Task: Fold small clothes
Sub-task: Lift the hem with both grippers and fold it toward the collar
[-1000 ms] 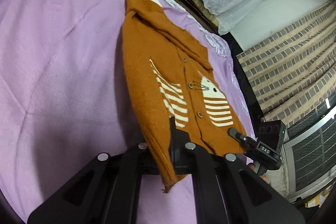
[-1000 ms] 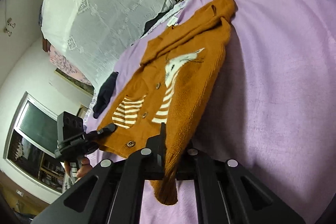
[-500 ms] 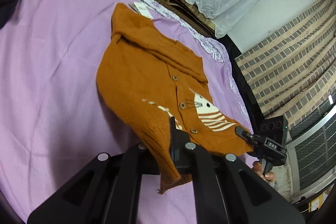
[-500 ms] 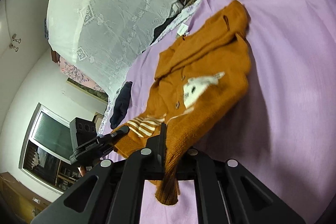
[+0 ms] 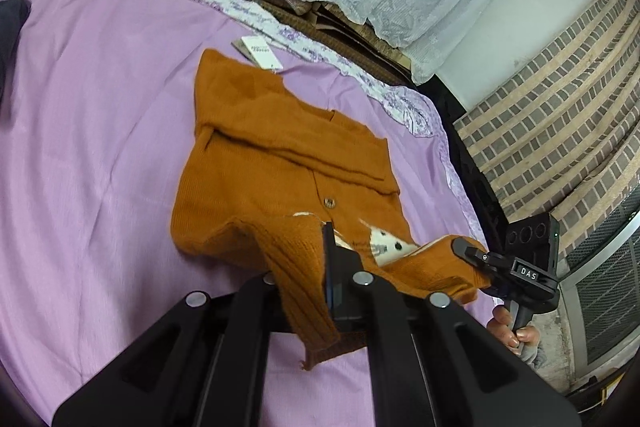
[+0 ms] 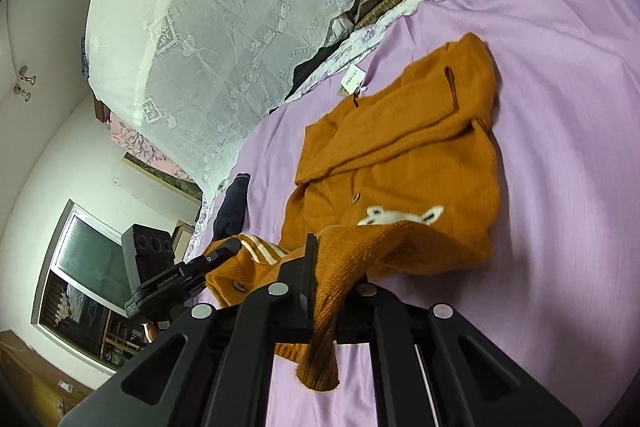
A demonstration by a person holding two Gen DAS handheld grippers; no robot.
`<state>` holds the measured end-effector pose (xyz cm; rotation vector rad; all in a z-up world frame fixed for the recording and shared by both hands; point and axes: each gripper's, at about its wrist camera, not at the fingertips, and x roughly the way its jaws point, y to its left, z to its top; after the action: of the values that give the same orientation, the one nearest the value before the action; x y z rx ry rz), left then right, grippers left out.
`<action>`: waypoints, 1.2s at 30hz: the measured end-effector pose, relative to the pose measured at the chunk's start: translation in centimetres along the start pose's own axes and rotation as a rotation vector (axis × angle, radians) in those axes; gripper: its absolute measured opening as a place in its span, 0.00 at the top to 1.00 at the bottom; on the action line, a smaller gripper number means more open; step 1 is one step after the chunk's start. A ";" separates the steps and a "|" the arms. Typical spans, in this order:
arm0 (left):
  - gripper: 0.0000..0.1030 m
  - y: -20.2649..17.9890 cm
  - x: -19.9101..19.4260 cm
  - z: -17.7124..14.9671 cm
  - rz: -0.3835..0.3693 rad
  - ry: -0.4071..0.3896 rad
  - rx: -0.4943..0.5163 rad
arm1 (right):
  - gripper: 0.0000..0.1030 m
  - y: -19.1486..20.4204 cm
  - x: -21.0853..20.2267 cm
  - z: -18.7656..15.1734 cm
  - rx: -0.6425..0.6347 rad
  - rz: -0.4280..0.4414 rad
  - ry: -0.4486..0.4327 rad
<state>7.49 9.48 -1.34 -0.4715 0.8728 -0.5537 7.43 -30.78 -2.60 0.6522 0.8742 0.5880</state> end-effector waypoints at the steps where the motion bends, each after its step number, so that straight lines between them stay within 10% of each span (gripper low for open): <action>1: 0.96 -0.1 0.1 0.3 0.003 -0.001 0.004 | 0.95 0.0 0.1 0.5 0.001 -0.003 -0.001; 36: 0.96 2.0 8.9 12.1 0.058 -0.017 -0.017 | 0.95 -5.4 6.2 12.0 0.118 -0.049 -0.010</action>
<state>22.51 7.35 -0.95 -0.4639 0.8723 -0.4888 21.74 -33.30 -3.89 0.7381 0.9180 0.4915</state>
